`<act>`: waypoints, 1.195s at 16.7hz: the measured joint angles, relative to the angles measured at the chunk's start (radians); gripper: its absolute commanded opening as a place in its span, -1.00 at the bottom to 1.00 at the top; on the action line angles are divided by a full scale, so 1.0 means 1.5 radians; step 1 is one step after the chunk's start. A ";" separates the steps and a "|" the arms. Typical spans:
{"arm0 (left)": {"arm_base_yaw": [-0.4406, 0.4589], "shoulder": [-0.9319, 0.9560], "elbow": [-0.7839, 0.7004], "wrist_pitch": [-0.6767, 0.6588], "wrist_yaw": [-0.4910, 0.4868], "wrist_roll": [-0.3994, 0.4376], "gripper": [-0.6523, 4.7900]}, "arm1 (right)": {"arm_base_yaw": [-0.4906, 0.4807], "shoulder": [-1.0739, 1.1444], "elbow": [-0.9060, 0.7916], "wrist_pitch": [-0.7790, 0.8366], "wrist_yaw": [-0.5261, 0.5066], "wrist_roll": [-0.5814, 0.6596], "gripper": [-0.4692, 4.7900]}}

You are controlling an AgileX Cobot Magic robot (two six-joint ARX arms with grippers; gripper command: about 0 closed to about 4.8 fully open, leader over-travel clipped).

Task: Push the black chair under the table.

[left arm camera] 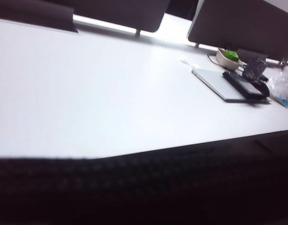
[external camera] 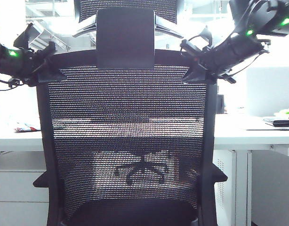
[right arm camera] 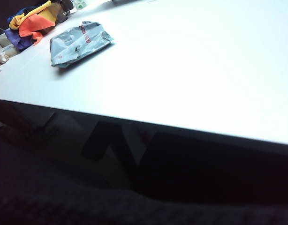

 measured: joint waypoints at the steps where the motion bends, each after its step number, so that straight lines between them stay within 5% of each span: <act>1: 0.000 0.008 0.000 0.015 -0.002 0.002 -0.78 | -0.001 0.006 0.008 -0.002 0.000 -0.002 -0.84; 20: -0.006 0.184 0.209 -0.004 0.021 0.001 -0.78 | -0.036 0.135 0.158 0.005 -0.019 -0.012 -0.84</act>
